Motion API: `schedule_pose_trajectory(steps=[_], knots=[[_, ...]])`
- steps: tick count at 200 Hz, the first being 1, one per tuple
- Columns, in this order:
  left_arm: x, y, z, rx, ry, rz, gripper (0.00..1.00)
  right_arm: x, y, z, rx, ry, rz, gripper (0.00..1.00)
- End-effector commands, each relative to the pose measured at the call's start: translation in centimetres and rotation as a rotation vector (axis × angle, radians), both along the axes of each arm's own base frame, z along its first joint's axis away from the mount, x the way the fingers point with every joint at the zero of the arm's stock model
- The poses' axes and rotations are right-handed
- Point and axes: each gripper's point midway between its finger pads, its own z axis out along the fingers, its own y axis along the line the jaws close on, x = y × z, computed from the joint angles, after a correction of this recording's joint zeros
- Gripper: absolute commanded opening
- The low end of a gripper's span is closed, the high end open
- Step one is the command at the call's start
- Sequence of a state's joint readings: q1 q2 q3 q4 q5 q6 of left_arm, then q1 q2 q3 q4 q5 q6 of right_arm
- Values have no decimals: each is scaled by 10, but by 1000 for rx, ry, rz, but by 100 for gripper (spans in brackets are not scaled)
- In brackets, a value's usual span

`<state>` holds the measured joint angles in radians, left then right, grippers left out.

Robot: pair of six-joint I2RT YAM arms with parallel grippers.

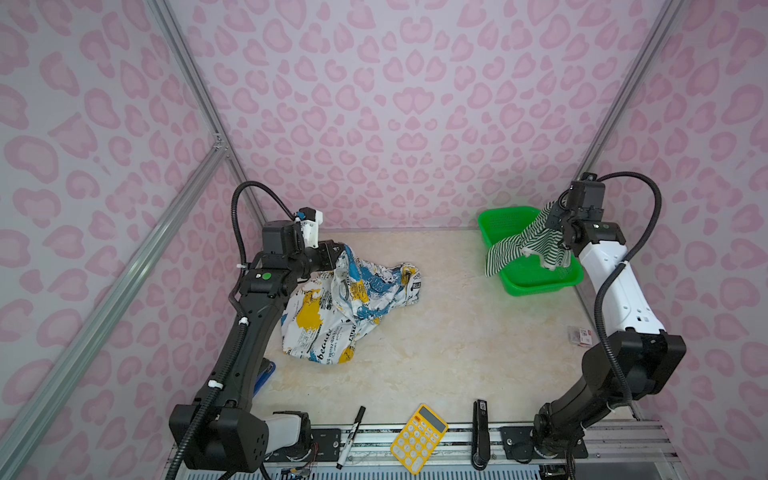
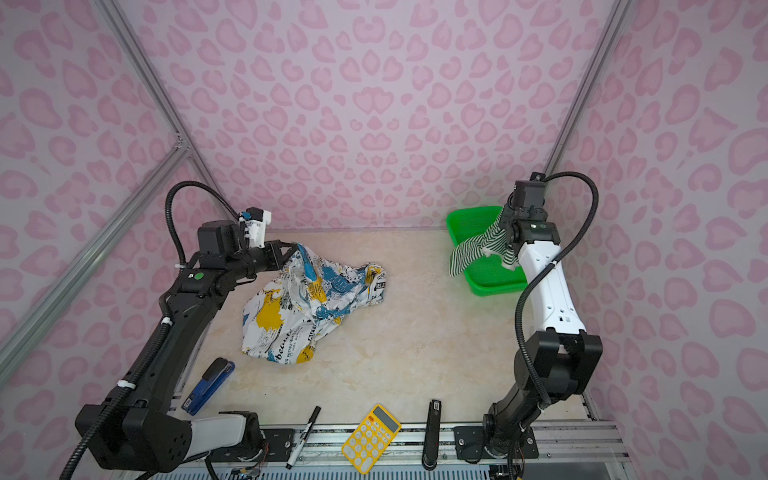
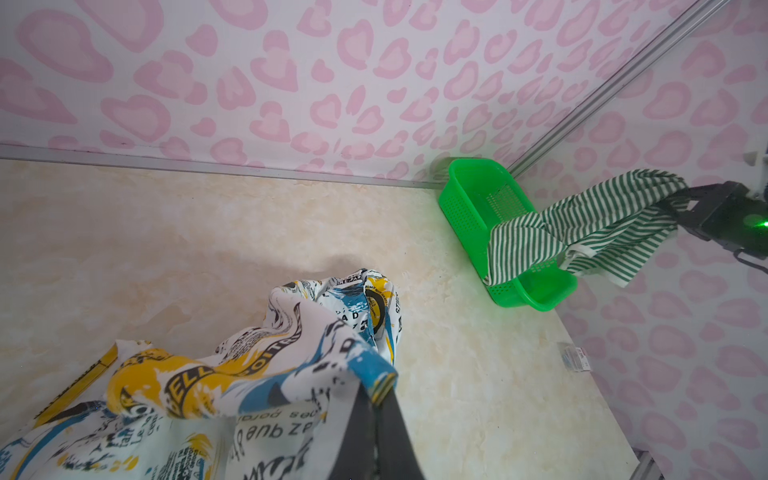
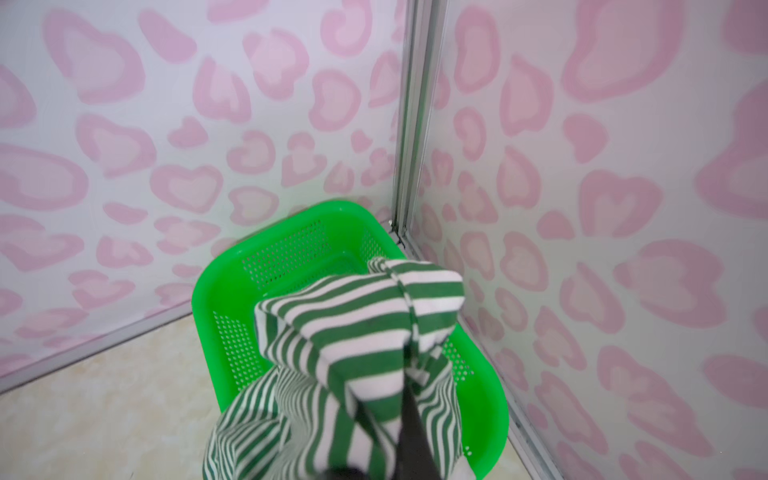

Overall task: Fold and stack the mixed laundry pile
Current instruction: 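Carry the striped garment back into the green basket with the right gripper, then reach the right gripper to the printed shirt and grasp its edge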

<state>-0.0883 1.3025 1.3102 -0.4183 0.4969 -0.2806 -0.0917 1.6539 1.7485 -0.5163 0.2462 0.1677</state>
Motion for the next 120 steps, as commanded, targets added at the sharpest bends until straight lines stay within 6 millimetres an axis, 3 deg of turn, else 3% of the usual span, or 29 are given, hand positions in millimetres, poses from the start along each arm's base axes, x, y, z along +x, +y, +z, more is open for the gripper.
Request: schedule_pose_trajectory(steps=[1,19,37,40,50,63,72,82,99,120], knots=[[3,-8,7,12,-28,-26,3,3,-11,17,-63,-53,-38,0],[1,-14,5,19,-25,-48,3,13,-10,-3,-54,-4,-19,0],[-2,-22,3,23,-19,-75,3,28,-7,-46,-26,88,8,0],[-1,-23,13,21,-43,-79,3,30,-5,-54,-19,106,17,0],[-3,-28,15,26,-45,-94,3,36,-1,-82,8,175,40,0],[-6,-35,16,34,-45,-121,3,38,3,-111,39,273,54,23],[-9,-39,17,43,-41,-139,3,35,4,-119,49,315,49,37],[-12,-44,18,56,-42,-161,3,31,9,-119,29,326,56,56],[-14,-49,21,68,-46,-174,3,22,29,-97,-52,288,90,74],[-11,-50,26,68,-56,-161,3,7,74,-68,-111,231,205,81]])
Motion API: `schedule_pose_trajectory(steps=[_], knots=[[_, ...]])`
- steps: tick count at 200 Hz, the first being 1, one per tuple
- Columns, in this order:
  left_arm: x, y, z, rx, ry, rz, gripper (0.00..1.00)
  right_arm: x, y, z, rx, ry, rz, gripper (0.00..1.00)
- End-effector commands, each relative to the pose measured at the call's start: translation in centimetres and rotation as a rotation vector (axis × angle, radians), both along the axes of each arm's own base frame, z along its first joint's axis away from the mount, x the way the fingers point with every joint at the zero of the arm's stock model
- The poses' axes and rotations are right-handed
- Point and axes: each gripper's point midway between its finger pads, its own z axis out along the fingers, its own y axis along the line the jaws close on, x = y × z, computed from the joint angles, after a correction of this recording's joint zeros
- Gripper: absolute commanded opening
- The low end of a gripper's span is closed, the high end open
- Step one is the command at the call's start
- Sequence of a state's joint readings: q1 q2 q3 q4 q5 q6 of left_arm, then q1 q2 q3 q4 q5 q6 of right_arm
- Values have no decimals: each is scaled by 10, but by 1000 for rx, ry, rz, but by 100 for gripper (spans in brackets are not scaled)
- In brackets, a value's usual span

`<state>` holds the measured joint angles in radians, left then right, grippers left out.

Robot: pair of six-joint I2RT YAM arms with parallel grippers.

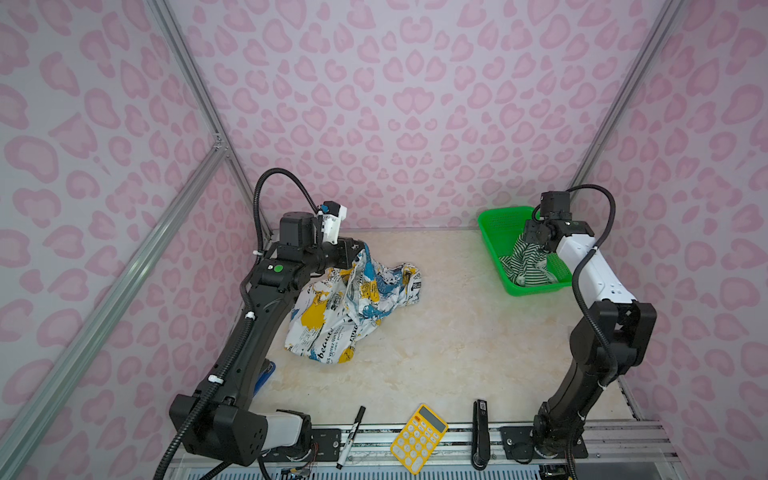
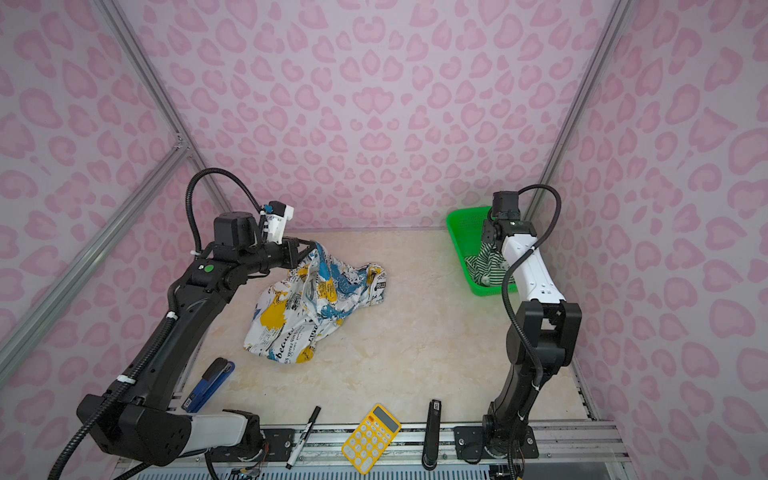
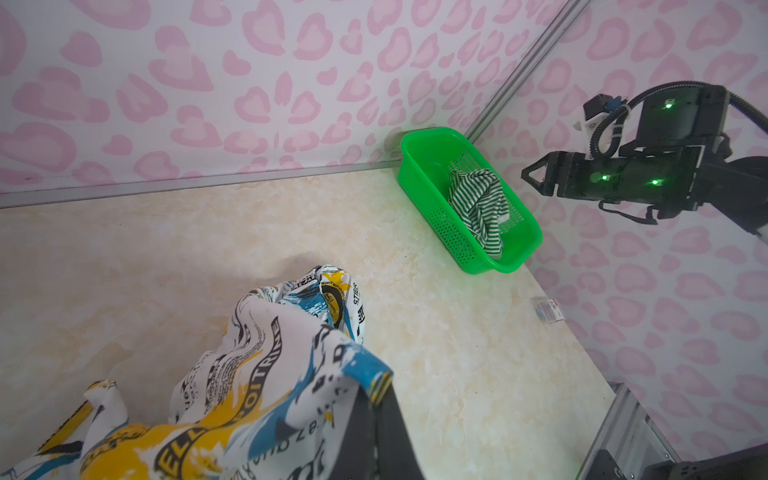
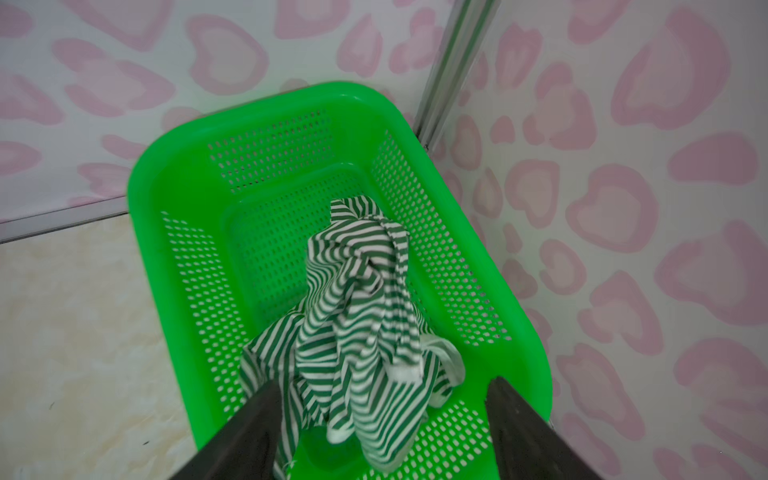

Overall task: Fold and stack the mixed laundry pile
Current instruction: 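Reach the right gripper to the printed shirt and grasp its edge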

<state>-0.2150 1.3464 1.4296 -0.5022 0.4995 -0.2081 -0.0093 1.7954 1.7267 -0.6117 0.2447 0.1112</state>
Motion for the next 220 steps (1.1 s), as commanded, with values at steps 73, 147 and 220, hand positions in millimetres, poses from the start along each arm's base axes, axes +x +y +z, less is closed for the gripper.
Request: schedule_pose_trajectory(steps=[73,147,220], knots=[[37,49,7,92,-43,335,3,-120,314,-55,256,105,1020,75],[112,174,-36,41,46,682,3,-87,374,-165,257,353,891,63],[139,192,-102,31,197,668,9,-58,374,-202,407,389,845,68]])
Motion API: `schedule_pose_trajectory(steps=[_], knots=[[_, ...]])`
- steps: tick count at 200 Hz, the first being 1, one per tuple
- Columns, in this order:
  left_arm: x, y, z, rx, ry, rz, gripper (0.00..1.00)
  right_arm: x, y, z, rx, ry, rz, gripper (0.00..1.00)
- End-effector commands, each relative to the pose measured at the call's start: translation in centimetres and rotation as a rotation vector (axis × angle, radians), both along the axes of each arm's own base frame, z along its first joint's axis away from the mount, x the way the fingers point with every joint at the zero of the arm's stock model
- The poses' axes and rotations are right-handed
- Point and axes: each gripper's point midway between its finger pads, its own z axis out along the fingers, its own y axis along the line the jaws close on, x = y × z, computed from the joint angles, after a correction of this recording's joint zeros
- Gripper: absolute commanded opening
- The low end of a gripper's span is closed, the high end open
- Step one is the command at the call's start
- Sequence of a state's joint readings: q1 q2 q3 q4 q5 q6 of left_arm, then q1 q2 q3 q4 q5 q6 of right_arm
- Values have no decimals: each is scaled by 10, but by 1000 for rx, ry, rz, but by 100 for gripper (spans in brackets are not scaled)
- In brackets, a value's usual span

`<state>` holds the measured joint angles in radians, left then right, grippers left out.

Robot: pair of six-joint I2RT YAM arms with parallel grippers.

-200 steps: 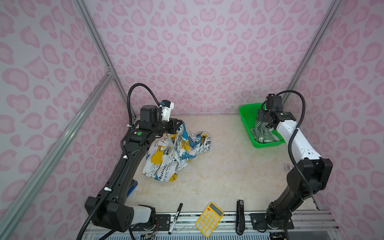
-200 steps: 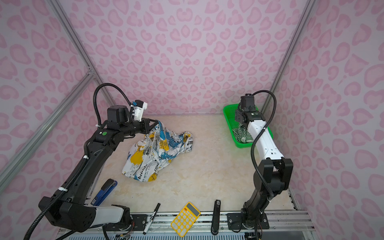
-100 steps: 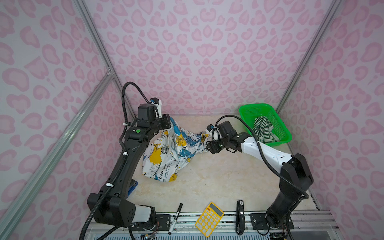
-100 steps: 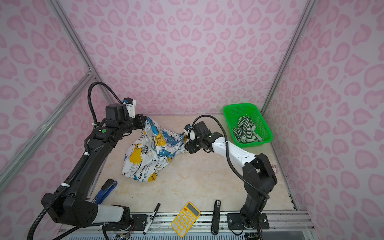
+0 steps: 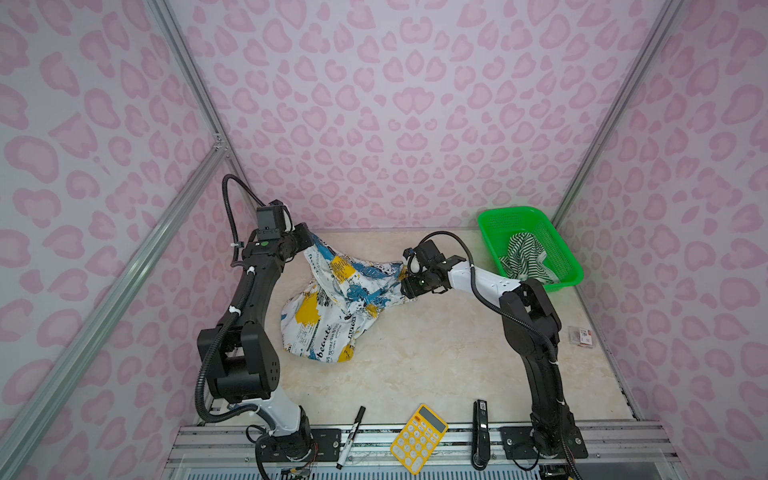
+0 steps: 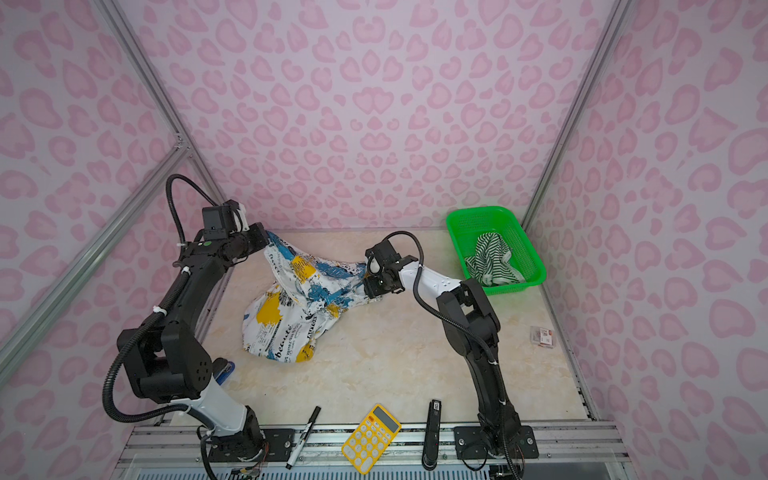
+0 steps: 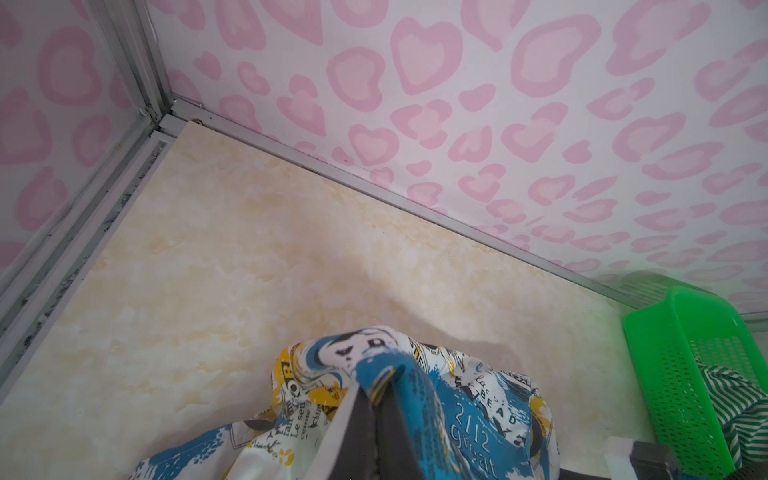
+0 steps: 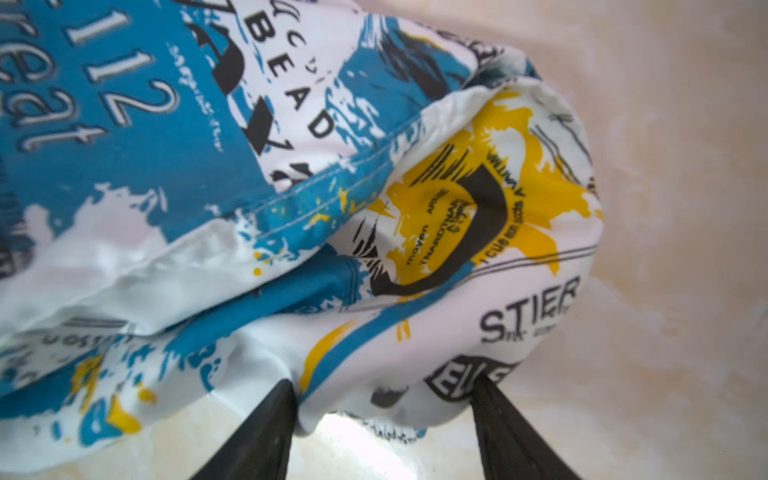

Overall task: Fold and stack the mixed laundry pile
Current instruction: 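Reach the right gripper to the printed shirt and grasp its edge, then grasp another edge of the printed shirt with the left gripper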

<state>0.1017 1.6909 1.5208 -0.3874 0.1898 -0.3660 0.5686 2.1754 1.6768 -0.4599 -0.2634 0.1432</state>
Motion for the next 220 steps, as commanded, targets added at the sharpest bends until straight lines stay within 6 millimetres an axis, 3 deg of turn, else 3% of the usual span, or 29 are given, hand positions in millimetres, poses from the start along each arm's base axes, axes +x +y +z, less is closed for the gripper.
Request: schedule_pose_trajectory(steps=[1,15,26,42,70,92,110,117,130,141,159,171,196,220], knots=[[11,9,-8,-24,1,13,11,3,-3,-7,60,38,-25,68],[11,9,-19,-39,31,-7,34,3,-5,-18,95,90,-31,68],[8,9,-24,-32,47,-9,60,3,-5,-26,101,121,-25,68],[-2,12,-21,6,56,2,75,1,-3,-36,89,147,-11,68],[-33,21,-11,115,98,38,77,1,-2,-37,88,159,-3,60],[-63,4,-14,166,137,2,75,2,-4,-37,85,161,-9,50],[-86,-10,-16,233,164,-6,76,2,-7,-39,90,169,-15,33],[-99,-17,-31,245,204,-26,76,2,-9,-40,91,176,-17,26],[-114,-40,-40,213,218,-107,75,2,-13,-37,88,171,-21,12],[-125,-76,-48,149,212,-251,74,3,-18,-32,88,165,-33,3],[-148,-131,-67,100,234,-457,73,5,-30,-21,96,149,-59,0],[-160,-157,-80,79,252,-542,73,4,-37,-15,95,143,-72,0],[-174,-189,-103,38,257,-650,66,-4,-51,-3,69,130,-76,0],[-174,-189,-121,110,279,-655,63,-12,-61,5,42,124,-79,0]])
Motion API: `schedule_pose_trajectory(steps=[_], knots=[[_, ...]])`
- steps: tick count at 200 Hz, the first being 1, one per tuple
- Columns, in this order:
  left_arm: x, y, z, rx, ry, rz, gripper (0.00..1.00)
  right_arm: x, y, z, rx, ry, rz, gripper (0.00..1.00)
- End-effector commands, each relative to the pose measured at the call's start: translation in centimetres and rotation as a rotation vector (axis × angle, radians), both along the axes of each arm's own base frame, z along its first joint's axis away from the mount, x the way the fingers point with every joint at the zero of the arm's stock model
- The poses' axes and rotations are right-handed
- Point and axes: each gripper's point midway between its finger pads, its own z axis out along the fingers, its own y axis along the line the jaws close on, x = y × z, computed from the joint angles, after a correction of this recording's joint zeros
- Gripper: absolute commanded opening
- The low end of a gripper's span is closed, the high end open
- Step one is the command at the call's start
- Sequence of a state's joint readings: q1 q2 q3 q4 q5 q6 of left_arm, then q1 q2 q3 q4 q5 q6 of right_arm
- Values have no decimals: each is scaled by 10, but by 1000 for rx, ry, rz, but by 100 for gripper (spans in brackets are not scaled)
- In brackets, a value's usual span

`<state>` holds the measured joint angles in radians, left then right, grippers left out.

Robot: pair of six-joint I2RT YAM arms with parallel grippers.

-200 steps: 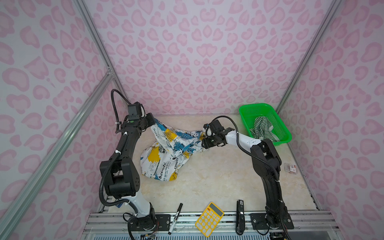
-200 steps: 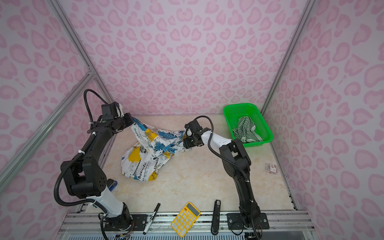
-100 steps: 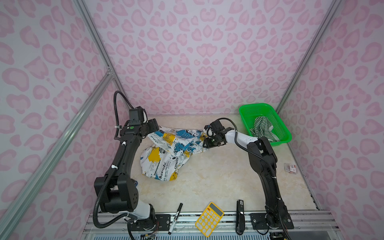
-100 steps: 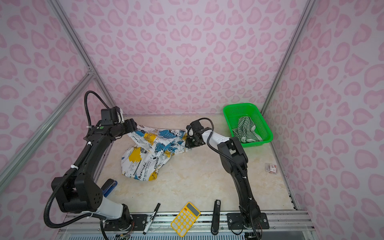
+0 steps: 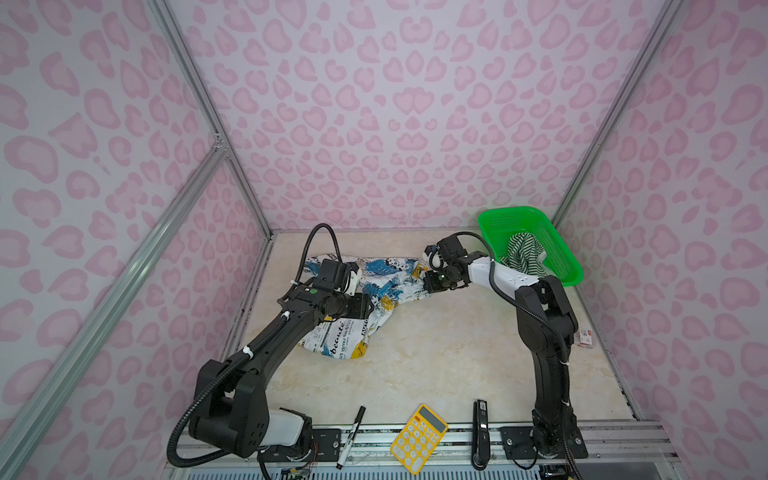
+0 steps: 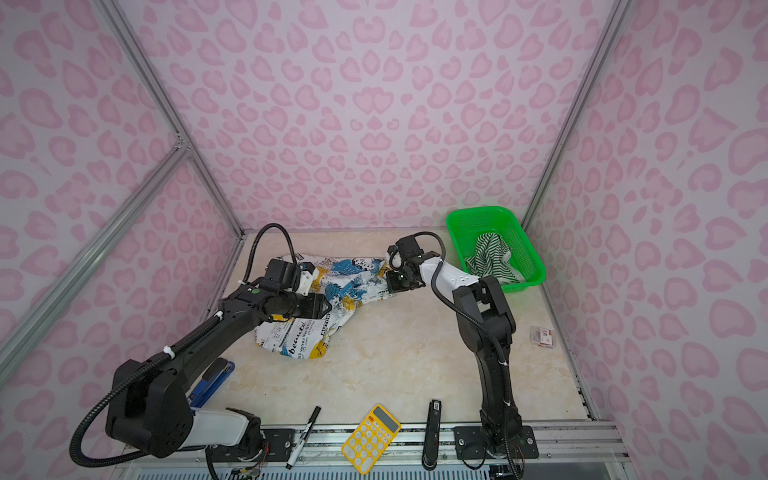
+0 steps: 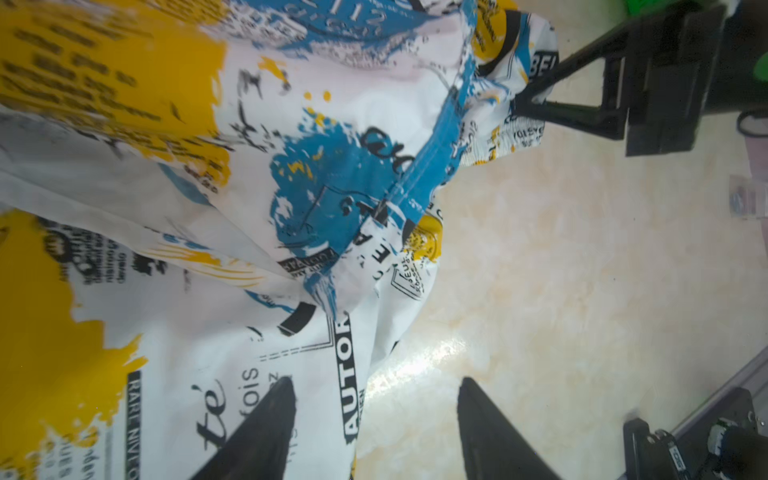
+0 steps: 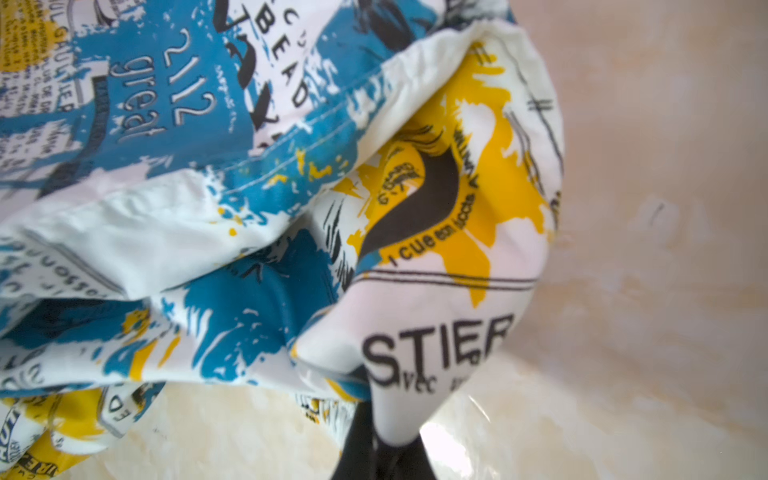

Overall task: Fold and stack the mixed laundry pile
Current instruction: 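Grasp another edge of the printed shirt with the left gripper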

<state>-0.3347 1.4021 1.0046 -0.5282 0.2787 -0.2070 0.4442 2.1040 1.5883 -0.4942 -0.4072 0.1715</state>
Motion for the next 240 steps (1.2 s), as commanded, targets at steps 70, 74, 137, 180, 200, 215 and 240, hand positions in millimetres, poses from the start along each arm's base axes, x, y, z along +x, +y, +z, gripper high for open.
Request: schedule_pose_trajectory(steps=[70,74,137,180,200,215,240], knots=[[44,-14,-24,193,-146,-87,55,-25,-37,0,-72,20,-27,0],[45,-14,-25,196,-149,-93,55,-25,-37,0,-71,21,-28,0],[44,-40,-45,135,-130,-214,55,-27,-45,-5,-65,31,-44,0],[37,-59,-47,50,-107,-268,37,-26,-50,-5,-63,33,-54,0],[36,-57,-47,56,-100,-263,20,-26,-53,-6,-62,36,-62,0],[37,-56,-43,54,-105,-253,12,-25,-56,-6,-61,34,-70,0],[38,-56,-32,49,-116,-233,5,-24,-62,-2,-62,29,-85,0]])
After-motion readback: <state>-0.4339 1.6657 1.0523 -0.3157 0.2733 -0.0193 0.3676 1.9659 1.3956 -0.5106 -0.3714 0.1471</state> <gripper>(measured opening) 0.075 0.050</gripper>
